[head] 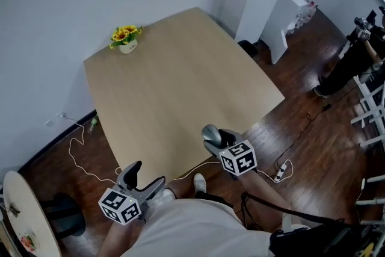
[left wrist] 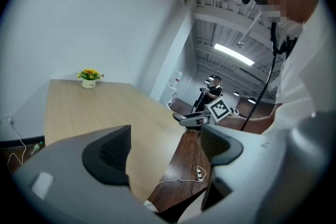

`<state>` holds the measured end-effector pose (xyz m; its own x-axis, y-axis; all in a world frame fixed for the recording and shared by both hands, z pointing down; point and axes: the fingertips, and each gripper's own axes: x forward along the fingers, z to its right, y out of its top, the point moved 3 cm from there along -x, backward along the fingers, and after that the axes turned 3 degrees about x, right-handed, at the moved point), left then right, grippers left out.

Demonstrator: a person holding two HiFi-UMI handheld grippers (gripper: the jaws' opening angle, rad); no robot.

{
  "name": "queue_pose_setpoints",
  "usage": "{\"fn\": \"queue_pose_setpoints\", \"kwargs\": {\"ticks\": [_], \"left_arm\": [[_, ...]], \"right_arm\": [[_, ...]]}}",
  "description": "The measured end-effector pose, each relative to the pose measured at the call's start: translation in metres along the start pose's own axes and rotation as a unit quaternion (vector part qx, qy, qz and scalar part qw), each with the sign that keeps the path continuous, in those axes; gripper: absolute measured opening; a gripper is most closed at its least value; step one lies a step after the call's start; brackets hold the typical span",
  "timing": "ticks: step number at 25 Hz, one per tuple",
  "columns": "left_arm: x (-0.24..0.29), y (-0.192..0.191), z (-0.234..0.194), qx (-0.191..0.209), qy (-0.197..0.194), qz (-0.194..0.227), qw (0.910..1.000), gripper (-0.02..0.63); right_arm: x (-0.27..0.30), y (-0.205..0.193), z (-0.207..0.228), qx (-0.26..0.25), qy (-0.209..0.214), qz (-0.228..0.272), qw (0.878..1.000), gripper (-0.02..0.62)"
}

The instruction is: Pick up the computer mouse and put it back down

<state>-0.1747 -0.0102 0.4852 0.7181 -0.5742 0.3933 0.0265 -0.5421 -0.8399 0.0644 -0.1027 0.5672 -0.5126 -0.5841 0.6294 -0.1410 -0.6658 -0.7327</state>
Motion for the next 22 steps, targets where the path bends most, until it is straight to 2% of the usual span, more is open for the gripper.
{"fn": "queue_pose_setpoints", "kwargs": {"ticks": [3,6,10,13,18,22], "left_arm": [[0.002,0.001,0.004,0.009,-0.027,0.007,0.9996,0.393],[0.014,-0.003,0.013,0.038,-0.059,-0.005,0.9975,0.404],[0.03,-0.005,0.022,0.074,-0.088,-0.031,0.9929,0.433],[0.035,-0.002,0.031,0.089,-0.102,-0.034,0.9902,0.434],[0.036,0.002,0.035,0.092,-0.108,-0.032,0.9894,0.43],[0.03,0.011,0.036,0.071,-0.115,0.0,0.9909,0.43]], "right_arm": [[-0.048,0.006,-0.035,-0.015,0.005,0.021,1.0,0.296],[-0.091,0.001,-0.053,-0.011,-0.011,0.035,0.999,0.296],[-0.12,-0.002,-0.066,-0.007,-0.032,0.048,0.998,0.298],[-0.134,-0.008,-0.07,0.012,-0.048,0.059,0.997,0.297],[-0.145,-0.011,-0.073,0.02,-0.063,0.073,0.995,0.298],[-0.145,-0.012,-0.075,0.018,-0.066,0.077,0.995,0.298]]}}
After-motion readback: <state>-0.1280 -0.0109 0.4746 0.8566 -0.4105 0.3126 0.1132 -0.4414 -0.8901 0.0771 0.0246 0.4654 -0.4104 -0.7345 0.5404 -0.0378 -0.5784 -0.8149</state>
